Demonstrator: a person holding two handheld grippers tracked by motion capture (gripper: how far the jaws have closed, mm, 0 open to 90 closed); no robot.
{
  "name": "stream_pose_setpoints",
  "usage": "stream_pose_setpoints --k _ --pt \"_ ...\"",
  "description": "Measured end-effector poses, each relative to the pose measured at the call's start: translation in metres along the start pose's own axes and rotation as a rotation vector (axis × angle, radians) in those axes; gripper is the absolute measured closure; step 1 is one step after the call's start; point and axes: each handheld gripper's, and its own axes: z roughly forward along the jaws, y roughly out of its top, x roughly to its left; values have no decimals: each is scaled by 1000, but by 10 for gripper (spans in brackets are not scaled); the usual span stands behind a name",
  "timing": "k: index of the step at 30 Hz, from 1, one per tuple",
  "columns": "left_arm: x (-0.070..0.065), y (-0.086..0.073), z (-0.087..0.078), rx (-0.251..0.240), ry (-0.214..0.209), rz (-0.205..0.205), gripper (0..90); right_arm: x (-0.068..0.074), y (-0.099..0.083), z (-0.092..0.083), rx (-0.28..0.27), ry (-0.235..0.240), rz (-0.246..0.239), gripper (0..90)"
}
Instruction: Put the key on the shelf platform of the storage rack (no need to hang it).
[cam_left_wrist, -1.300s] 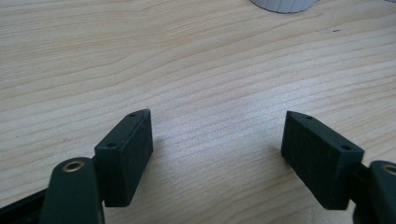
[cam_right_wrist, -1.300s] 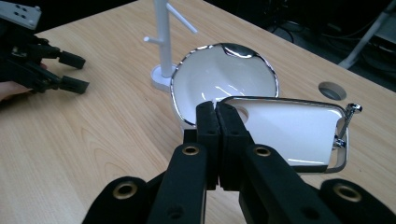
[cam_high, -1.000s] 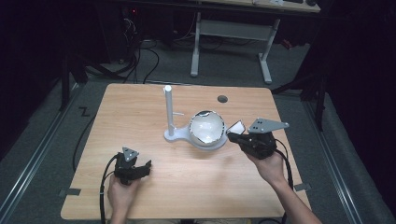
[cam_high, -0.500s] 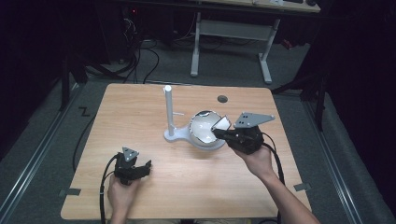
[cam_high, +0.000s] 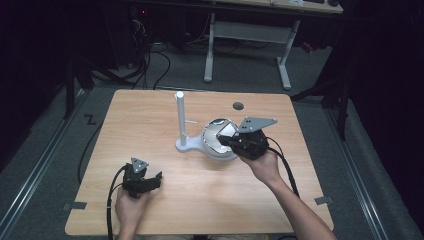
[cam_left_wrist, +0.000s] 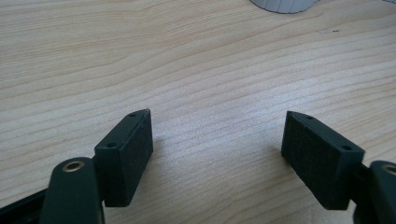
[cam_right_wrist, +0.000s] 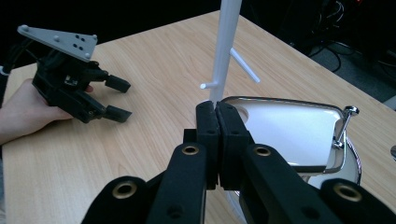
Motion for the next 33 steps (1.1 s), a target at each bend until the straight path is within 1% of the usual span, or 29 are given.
stream_pose_setpoints --k 2,3,6,9,10,12,17,18,23,25,27,30,33 --pt "0 0 0 0 1 -3 253 -1 0 2 2 -2 -1 896" --pt "0 0 0 0 0 -1 253 -2 -1 7 9 -3 1 895" --pt "0 0 0 1 4 -8 253 -4 -2 11 18 -5 7 895" --pt "0 0 0 1 4 -8 252 -6 -4 17 25 -3 10 894" --pt "0 0 0 0 1 -2 252 -8 -4 21 29 -7 9 893" --pt "-1 0 0 1 4 -9 252 -9 -5 24 32 -6 15 892" --pt "0 0 0 1 4 -9 252 -12 -8 30 44 -11 23 889" --pt "0 0 0 1 5 -9 252 -12 -9 33 55 -18 24 887" --pt "-1 0 0 0 5 -10 252 -13 -11 39 61 -26 15 887" --pt "0 0 0 1 4 -8 252 -15 -12 42 64 -27 24 888" --pt "0 0 0 1 3 -8 252 -16 -12 43 66 -29 20 888" --pt "0 0 0 1 3 -7 252 -18 -14 46 78 -42 21 888" --pt "0 0 0 0 5 -9 252 -22 -17 49 85 -50 32 890"
